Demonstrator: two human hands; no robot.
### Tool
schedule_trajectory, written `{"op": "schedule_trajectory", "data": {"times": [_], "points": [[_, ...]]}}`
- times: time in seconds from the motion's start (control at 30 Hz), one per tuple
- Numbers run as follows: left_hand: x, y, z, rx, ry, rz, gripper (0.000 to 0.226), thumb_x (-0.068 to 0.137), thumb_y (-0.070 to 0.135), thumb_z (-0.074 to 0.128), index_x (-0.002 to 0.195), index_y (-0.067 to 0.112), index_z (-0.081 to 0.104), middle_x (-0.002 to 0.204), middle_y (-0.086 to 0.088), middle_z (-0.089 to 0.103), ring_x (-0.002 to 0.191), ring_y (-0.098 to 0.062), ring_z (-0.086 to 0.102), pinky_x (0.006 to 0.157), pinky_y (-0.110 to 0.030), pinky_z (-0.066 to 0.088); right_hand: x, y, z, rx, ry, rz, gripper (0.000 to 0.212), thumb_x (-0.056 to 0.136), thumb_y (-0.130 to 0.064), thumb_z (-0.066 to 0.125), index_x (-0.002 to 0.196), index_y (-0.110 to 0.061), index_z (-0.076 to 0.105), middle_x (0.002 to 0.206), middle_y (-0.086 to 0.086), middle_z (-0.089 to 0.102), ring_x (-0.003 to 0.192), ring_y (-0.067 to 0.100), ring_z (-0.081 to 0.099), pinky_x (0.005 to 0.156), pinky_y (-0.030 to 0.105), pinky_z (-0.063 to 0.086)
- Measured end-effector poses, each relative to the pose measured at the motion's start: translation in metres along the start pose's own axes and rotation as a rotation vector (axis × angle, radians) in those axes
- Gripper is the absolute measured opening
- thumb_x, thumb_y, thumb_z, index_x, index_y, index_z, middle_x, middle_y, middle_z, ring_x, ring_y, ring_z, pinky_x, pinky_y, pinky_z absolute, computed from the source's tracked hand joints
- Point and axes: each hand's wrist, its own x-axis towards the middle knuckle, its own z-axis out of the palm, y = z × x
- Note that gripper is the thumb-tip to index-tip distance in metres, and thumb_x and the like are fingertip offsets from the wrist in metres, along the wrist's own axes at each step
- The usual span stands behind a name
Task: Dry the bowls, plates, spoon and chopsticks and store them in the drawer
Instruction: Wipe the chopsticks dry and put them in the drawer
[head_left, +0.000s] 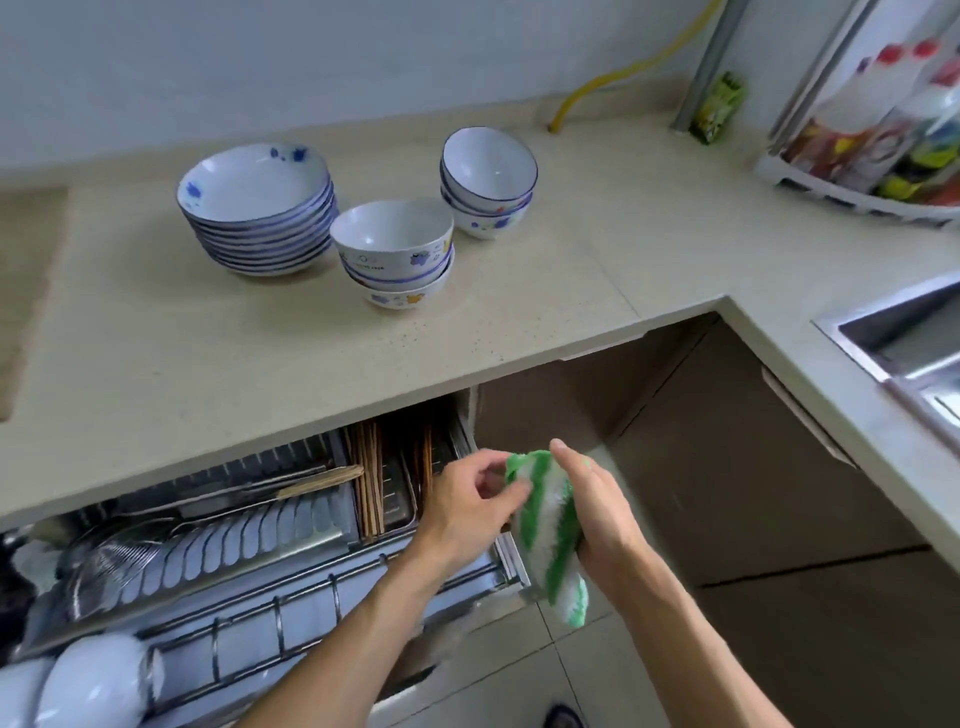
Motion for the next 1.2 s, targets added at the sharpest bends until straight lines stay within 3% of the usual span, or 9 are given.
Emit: {"op": "schedule_trajectory", "data": {"times": [0.1, 0.2, 0.3, 0.4, 0.53, 0.63, 0.77, 0.93, 1.2], "points": [[0.0, 0.034, 0.035, -0.018, -0.026, -0.003, 0.008, 0.088, 0.014, 0.073, 0.094, 0.017, 0.076, 0.08, -0.001, 0.075, 0.078, -0.021, 0.072, 0.072, -0.049, 0.061, -0.021, -0.014, -0.05, 0.018, 0.044, -0.069, 0.062, 0.062, -0.047, 0.074, 0.117, -0.022, 0.063, 0.113, 0.009, 0.071, 0.103, 0.027, 0.07, 0.098, 0.053, 0.053], [0.003, 0.067, 0.078, -0.054, -0.055, -0.001, 0.01, 0.086, 0.007, 0.071, 0.091, 0.016, 0.076, 0.079, -0.003, 0.075, 0.076, -0.021, 0.071, 0.068, -0.043, 0.063, -0.041, -0.024, -0.106, 0.043, 0.06, -0.151, 0.061, 0.066, -0.021, 0.074, 0.124, -0.031, 0.058, 0.107, 0.009, 0.073, 0.097, 0.029, 0.072, 0.09, 0.048, 0.057], [0.012, 0.101, 0.137, -0.061, -0.123, 0.013, 0.011, 0.086, 0.006, 0.071, 0.088, 0.016, 0.075, 0.078, -0.003, 0.074, 0.075, -0.019, 0.068, 0.068, -0.041, 0.061, -0.055, -0.037, -0.173, 0.075, 0.089, -0.22, 0.039, 0.08, -0.004, 0.075, 0.114, -0.019, 0.065, 0.098, 0.016, 0.075, 0.09, 0.033, 0.073, 0.08, 0.042, 0.058], [0.021, 0.128, 0.204, -0.05, -0.188, 0.038, 0.01, 0.086, 0.007, 0.071, 0.09, 0.015, 0.075, 0.083, -0.006, 0.076, 0.08, -0.024, 0.072, 0.075, -0.046, 0.061, -0.063, -0.045, -0.241, 0.069, 0.194, -0.243, 0.015, 0.086, -0.008, 0.075, 0.098, -0.013, 0.068, 0.093, 0.018, 0.074, 0.088, 0.037, 0.073, 0.082, 0.048, 0.058], [0.025, 0.172, 0.294, -0.025, -0.241, 0.034, 0.008, 0.087, 0.004, 0.071, 0.094, 0.007, 0.074, 0.087, -0.016, 0.075, 0.079, -0.03, 0.07, 0.076, -0.046, 0.061, -0.076, -0.064, -0.325, 0.089, 0.302, -0.245, 0.018, 0.088, -0.014, 0.074, 0.101, -0.006, 0.065, 0.09, 0.015, 0.075, 0.081, 0.031, 0.074, 0.078, 0.044, 0.06], [0.033, 0.202, 0.355, 0.028, -0.312, 0.059, 0.011, 0.081, 0.015, 0.075, 0.091, 0.012, 0.074, 0.076, -0.001, 0.072, 0.073, -0.022, 0.069, 0.077, -0.05, 0.061, -0.077, -0.078, -0.383, 0.062, 0.44, -0.293, 0.008, 0.091, -0.023, 0.07, 0.095, -0.015, 0.069, 0.085, 0.008, 0.075, 0.078, 0.027, 0.073, 0.073, 0.041, 0.06], [0.042, 0.232, 0.41, 0.063, -0.423, 0.066, 0.008, 0.09, 0.011, 0.07, 0.098, 0.01, 0.07, 0.077, -0.005, 0.071, 0.059, -0.012, 0.067, 0.058, -0.03, 0.058, -0.071, -0.084, -0.438, 0.073, 0.564, -0.323, 0.016, 0.093, -0.037, 0.066, 0.088, -0.024, 0.073, 0.081, 0.009, 0.074, 0.076, 0.036, 0.07, 0.071, 0.05, 0.057], [0.074, 0.25, 0.451, 0.173, -0.686, 0.035, 0.019, 0.094, 0.031, 0.066, 0.102, 0.014, 0.068, 0.084, -0.002, 0.071, 0.069, -0.014, 0.069, 0.06, -0.026, 0.055, -0.058, -0.08, -0.496, 0.184, 0.806, -0.286, 0.018, 0.098, -0.027, 0.062, 0.087, -0.018, 0.072, 0.076, 0.006, 0.073, 0.067, 0.019, 0.065, 0.063, 0.035, 0.05], [0.158, 0.24, 0.534, 0.875, -0.608, 0.341, 0.022, 0.092, 0.034, 0.06, 0.11, 0.023, 0.064, 0.105, 0.004, 0.069, 0.097, -0.016, 0.063, 0.086, -0.033, 0.052, -0.018, -0.076, -0.547, 0.209, 0.988, -0.187, 0.018, 0.099, -0.027, 0.061, 0.086, -0.018, 0.071, 0.078, 0.001, 0.074, 0.073, 0.02, 0.068, 0.064, 0.03, 0.049]]}}
